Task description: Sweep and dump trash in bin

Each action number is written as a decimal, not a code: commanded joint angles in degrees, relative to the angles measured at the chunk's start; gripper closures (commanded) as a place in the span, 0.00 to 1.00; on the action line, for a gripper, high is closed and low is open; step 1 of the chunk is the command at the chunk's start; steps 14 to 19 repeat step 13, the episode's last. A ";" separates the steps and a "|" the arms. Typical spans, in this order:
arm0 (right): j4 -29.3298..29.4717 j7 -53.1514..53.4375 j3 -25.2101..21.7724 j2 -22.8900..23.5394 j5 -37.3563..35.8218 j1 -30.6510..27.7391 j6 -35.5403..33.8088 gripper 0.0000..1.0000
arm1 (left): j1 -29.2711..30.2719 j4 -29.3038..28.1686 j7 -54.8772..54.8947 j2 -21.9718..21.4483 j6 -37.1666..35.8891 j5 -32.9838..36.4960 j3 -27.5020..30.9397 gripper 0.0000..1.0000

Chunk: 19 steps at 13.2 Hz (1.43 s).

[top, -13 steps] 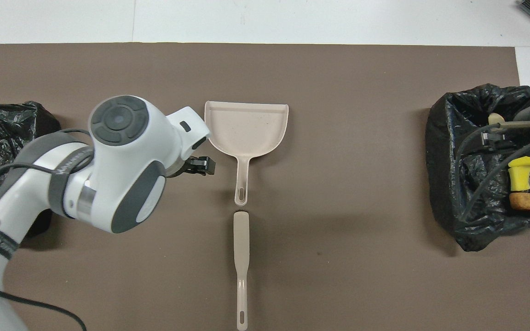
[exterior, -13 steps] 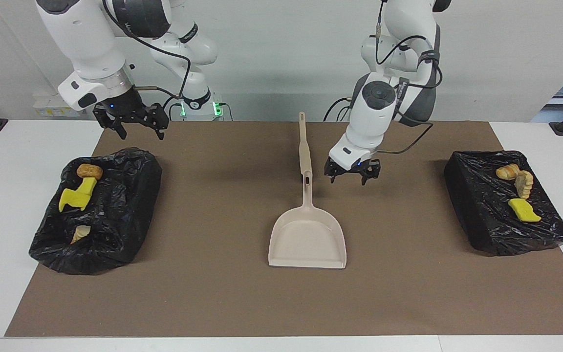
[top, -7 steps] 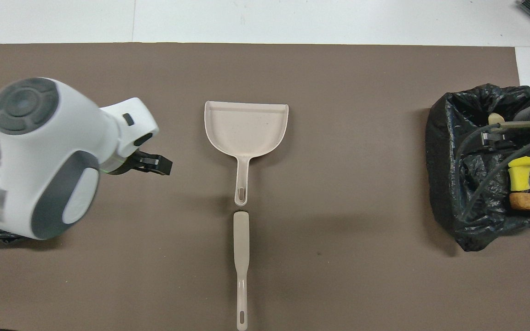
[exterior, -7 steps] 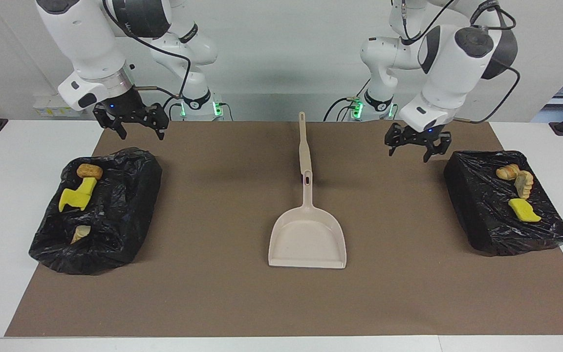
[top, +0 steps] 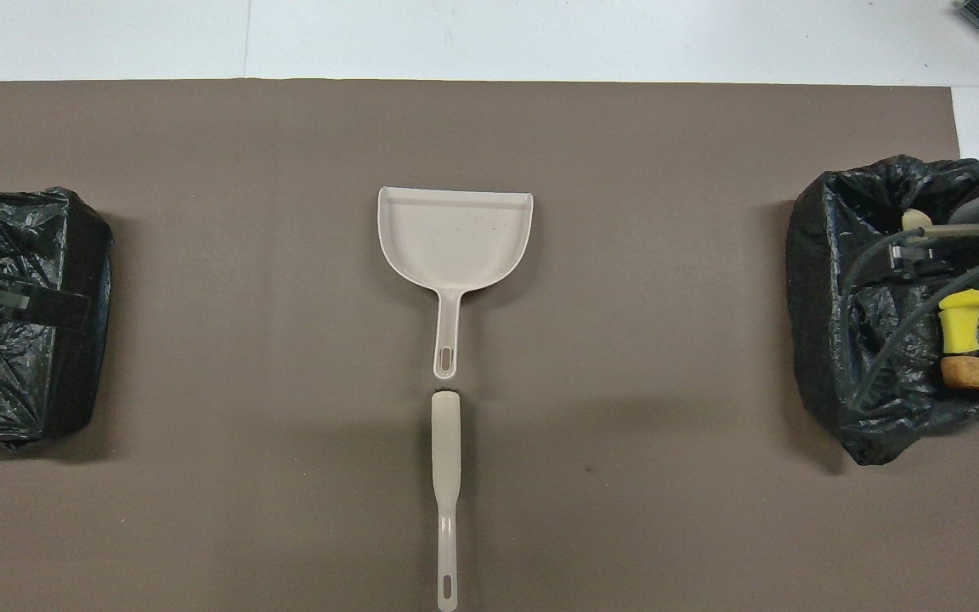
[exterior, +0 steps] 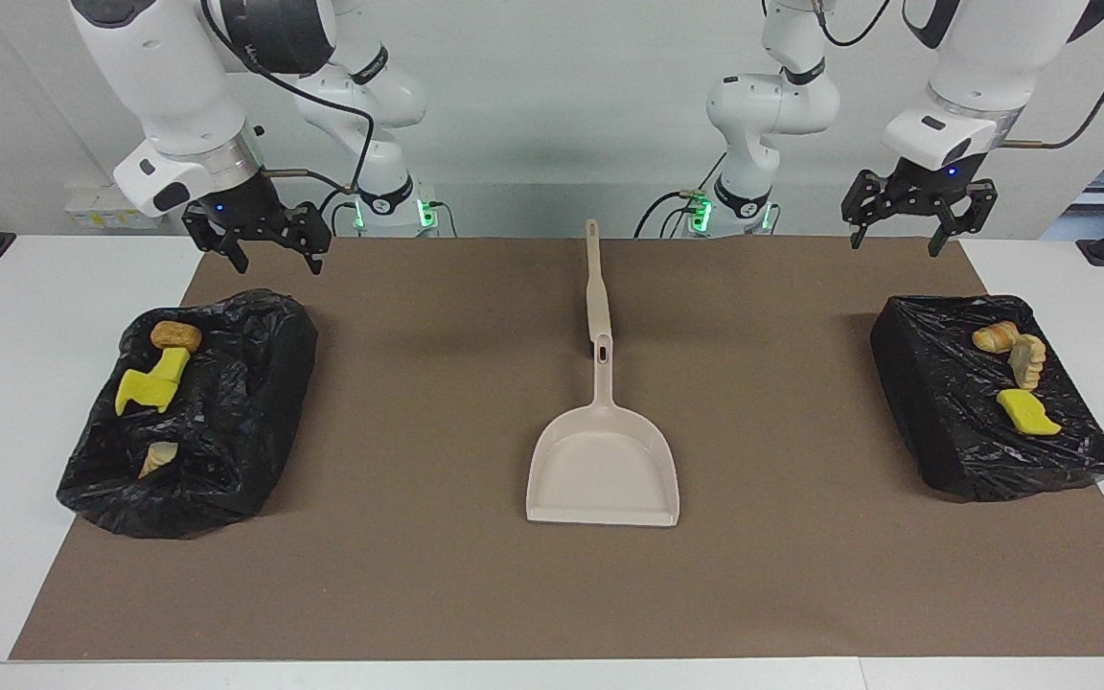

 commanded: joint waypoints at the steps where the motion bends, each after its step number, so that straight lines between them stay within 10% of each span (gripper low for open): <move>1: -1.59 -0.60 -0.16 -1.31 0.10 -0.20 0.51 0.00 | 1.29 7.05 0.83 3.62 -5.90 -1.61 -0.29 0.00; 19: -1.59 -0.60 -0.16 -1.31 0.10 -0.20 0.60 0.00 | 2.70 8.48 0.66 3.98 -6.09 -2.93 -0.64 0.00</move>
